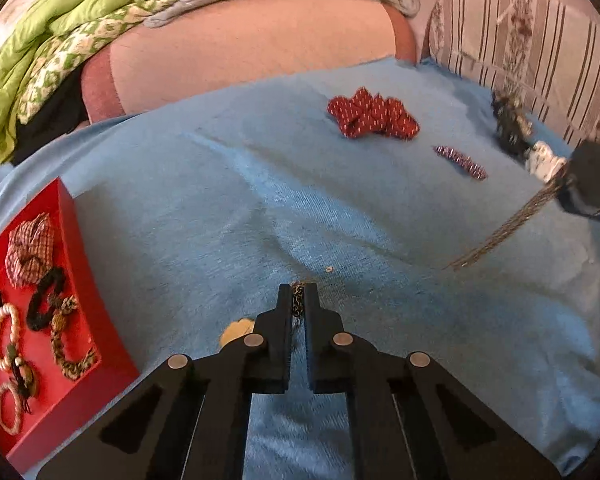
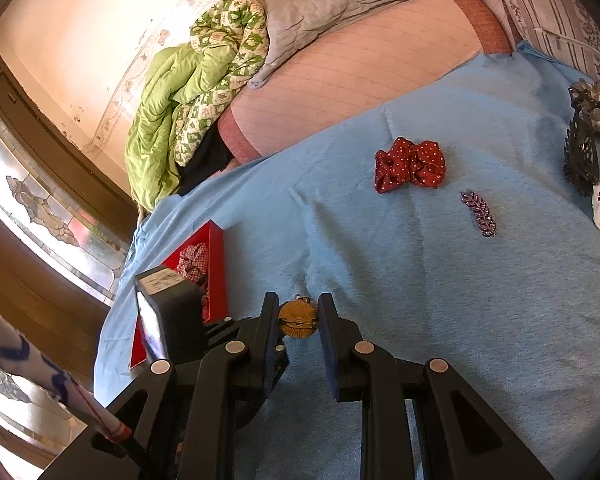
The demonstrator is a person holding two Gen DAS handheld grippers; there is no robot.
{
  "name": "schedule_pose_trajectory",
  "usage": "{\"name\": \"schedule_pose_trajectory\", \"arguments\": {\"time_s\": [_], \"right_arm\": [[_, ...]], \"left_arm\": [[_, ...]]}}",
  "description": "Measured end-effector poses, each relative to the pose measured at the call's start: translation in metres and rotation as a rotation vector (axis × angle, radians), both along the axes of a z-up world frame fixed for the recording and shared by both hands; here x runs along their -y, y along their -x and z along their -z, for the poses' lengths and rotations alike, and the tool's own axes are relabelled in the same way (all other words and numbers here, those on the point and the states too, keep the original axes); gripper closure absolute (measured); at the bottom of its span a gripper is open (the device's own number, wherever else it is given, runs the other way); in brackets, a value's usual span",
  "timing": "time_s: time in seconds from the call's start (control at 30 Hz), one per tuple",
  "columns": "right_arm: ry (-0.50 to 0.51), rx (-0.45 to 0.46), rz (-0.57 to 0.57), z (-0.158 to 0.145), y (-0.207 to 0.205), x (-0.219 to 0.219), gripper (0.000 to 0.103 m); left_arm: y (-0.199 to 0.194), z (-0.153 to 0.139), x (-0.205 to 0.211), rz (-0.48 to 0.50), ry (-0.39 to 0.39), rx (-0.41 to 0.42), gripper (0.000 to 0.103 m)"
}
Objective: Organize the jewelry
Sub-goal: 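Close the right tool on the gold coin pendant while the left tool grasps its chain, then carry the gold coin pendant over the red tray with both tools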
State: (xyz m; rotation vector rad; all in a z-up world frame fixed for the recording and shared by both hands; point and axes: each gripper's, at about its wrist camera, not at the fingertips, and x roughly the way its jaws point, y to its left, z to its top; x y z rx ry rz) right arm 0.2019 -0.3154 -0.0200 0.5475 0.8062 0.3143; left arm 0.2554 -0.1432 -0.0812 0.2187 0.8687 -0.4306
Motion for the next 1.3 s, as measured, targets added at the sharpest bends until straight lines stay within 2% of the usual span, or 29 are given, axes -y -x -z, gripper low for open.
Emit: {"name": "schedule_pose_trajectory", "arguments": {"time_s": [0.47, 0.83, 1.03, 1.3], "right_arm": [[0.045, 0.031, -0.023, -0.009, 0.005, -0.023, 0.081], [0.065, 0.044, -0.079, -0.014, -0.003, -0.063, 0.082], [0.014, 0.049, -0.122, -0.02, -0.01, -0.088, 0.082], [-0.024, 0.063, -0.2, -0.032, -0.018, -0.134, 0.082]], "left_arm": [[0.024, -0.065, -0.048, -0.014, 0.184, 0.073, 0.098], [0.034, -0.109, -0.09, -0.033, 0.282, 0.13, 0.098], [0.036, -0.12, -0.125, -0.086, 0.299, 0.147, 0.098], [0.036, -0.126, -0.194, -0.211, 0.319, 0.157, 0.098]]}}
